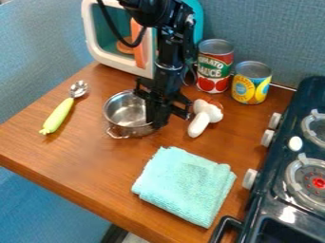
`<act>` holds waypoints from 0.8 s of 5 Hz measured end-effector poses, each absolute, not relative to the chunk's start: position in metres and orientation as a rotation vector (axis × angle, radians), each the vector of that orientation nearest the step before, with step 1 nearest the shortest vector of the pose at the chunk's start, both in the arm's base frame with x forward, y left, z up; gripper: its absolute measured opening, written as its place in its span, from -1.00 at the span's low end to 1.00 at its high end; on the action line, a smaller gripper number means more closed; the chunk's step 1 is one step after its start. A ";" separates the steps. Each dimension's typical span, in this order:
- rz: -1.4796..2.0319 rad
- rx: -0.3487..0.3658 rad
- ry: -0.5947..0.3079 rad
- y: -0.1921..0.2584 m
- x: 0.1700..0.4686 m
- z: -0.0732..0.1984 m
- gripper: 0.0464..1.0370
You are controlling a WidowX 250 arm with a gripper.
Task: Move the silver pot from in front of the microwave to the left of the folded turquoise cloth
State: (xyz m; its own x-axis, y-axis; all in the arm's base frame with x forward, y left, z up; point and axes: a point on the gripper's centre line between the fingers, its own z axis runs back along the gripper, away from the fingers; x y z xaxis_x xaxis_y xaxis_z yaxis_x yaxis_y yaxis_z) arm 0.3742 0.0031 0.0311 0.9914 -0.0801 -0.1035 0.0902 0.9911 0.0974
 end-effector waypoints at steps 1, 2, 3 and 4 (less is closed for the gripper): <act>-0.088 0.105 0.107 0.004 0.373 0.032 -0.90; -0.152 0.129 0.109 0.008 0.368 0.052 -0.92; -0.199 0.214 0.135 0.015 0.350 0.073 -0.93; -0.202 0.255 0.146 0.014 0.320 0.083 -0.93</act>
